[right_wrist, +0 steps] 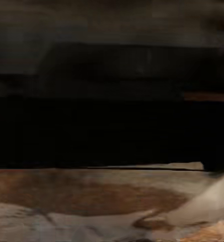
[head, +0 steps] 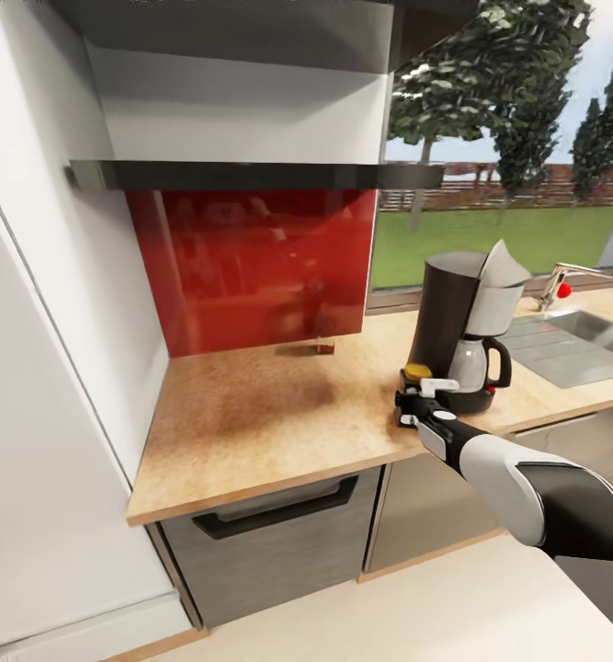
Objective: Set up a coffee station on the kitchen countertop: keep the coffee maker on the countertop, move the bottle of coffee from the kitchen shelf to the counter next to the coffee maker, place a paper coffee filter on top of the coffee maker, put the saucer next to the coffee maker with the coffee cup on the saucer, and place the electric kettle next to the coffee maker.
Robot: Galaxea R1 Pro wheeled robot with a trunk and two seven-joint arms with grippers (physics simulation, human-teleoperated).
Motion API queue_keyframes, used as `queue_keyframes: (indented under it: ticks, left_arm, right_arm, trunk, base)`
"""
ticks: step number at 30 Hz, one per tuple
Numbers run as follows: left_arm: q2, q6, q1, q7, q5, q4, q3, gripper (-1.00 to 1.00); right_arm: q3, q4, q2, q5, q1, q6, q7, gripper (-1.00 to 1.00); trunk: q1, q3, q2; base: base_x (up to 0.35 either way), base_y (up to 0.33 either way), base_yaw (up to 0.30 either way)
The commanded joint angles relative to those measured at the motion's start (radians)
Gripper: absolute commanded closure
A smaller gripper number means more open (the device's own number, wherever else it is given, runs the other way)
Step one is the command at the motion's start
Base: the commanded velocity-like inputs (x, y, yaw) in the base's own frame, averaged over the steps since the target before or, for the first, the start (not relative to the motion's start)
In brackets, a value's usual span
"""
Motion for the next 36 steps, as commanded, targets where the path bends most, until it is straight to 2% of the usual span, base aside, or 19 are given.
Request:
queue_keyframes:
  ticks: [1, 9, 25, 36]
  left_arm:
    - [0.000, -0.002, 0.000, -0.001, 0.003, -0.001, 0.006, -1.00]
    - [0.000, -0.002, 0.000, 0.000, 0.003, -0.001, 0.006, -1.00]
    - [0.000, -0.002, 0.000, 0.000, 0.003, -0.001, 0.006, -1.00]
    - [0.000, -0.002, 0.000, 0.000, 0.003, -0.001, 0.006, -1.00]
  right_arm:
    - [-0.001, 0.005, 0.000, 0.000, -0.002, -0.008, -0.001, -1.00]
    - [0.000, 0.005, 0.001, 0.000, -0.002, -0.008, -0.001, -1.00]
    - [0.000, 0.005, 0.001, 0.000, -0.002, -0.007, -0.001, -1.00]
    - [0.000, 0.005, 0.001, 0.000, -0.002, -0.006, -0.001, -1.00]
  trunk:
    - [0.000, -0.001, -0.001]
    - [0.000, -0.001, -0.001]
    - [0.000, -0.001, -0.001]
    - [0.000, -0.001, -0.001]
  base:
    - [-0.173, 0.000, 0.000]
    - [-0.133, 0.000, 0.000]
    - [-0.011, 0.000, 0.000]
    - [-0.142, 0.000, 0.000]
